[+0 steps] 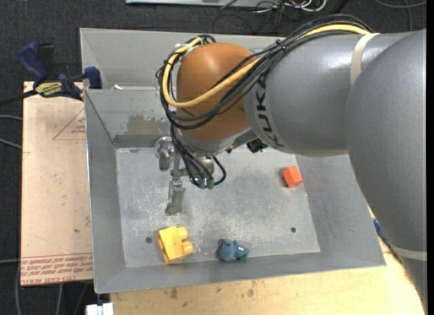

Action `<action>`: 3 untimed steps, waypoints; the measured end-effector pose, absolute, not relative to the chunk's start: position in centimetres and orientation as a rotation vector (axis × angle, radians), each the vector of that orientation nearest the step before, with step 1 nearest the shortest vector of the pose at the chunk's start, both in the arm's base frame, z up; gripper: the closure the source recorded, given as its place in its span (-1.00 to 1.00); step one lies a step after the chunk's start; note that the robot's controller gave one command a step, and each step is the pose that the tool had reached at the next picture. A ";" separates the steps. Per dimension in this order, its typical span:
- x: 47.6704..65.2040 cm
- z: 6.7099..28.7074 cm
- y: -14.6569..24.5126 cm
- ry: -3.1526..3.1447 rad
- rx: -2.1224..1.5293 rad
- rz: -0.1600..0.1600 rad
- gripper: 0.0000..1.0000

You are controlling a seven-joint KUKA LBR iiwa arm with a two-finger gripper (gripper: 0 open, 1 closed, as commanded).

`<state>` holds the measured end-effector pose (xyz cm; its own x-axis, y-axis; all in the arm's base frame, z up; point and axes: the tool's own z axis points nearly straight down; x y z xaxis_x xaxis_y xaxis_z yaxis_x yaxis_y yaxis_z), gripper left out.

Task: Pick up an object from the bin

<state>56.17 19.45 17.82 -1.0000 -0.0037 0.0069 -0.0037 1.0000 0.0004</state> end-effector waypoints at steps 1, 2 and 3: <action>50.6 6.9 19.3 -3.119 0.330 -0.001 -1.00; 51.1 7.3 19.4 -3.136 0.329 -0.009 1.00; 51.7 18.6 17.1 -3.136 0.316 -0.003 1.00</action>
Offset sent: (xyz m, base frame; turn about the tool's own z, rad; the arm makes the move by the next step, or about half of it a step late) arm -0.0544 -0.0024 -0.1082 -0.2077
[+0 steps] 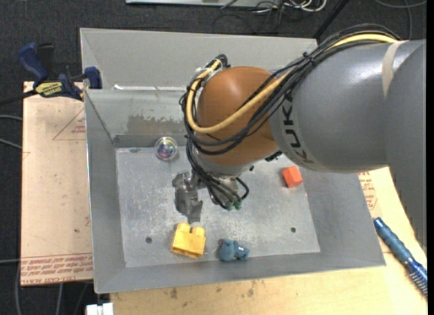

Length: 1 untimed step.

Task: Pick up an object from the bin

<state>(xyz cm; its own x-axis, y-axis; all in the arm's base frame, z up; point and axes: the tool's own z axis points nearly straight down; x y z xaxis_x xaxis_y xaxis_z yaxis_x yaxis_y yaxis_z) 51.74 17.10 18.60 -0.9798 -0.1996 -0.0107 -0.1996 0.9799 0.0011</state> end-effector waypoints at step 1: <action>51.5 18.1 17.1 3.123 -0.317 0.003 -1.00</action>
Offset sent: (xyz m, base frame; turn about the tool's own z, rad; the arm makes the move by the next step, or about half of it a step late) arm 0.0000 0.0000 0.0000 0.0000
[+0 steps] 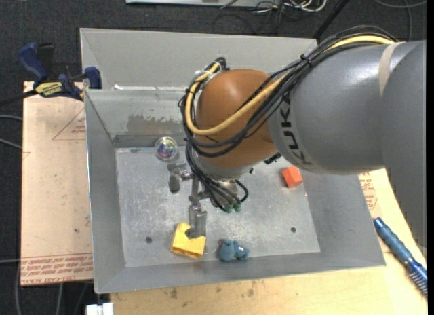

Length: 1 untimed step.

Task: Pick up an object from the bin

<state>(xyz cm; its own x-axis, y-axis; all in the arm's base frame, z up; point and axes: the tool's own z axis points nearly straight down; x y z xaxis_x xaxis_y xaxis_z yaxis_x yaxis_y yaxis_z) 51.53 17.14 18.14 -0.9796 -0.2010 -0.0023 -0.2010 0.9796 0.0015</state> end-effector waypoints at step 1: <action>49.2 6.7 14.0 3.143 -0.163 0.002 -1.00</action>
Offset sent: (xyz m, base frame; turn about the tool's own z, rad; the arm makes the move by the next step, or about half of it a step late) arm -0.0217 -0.0318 -0.1114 0.0976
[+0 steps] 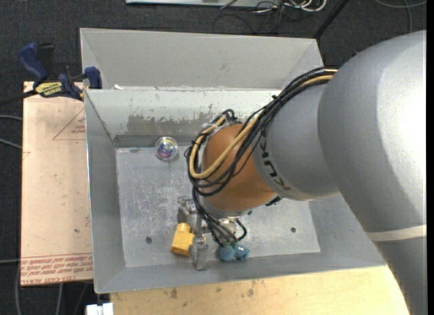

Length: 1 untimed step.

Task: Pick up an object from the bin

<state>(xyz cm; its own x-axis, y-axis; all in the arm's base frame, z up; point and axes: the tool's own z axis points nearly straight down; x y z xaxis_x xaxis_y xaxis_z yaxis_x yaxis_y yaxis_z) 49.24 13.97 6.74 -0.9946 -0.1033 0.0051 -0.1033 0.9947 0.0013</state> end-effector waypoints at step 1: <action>49.4 7.2 14.1 -3.136 0.163 -0.004 1.00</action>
Offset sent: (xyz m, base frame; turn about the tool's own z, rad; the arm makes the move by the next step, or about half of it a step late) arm 0.0000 0.0000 0.0000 0.0000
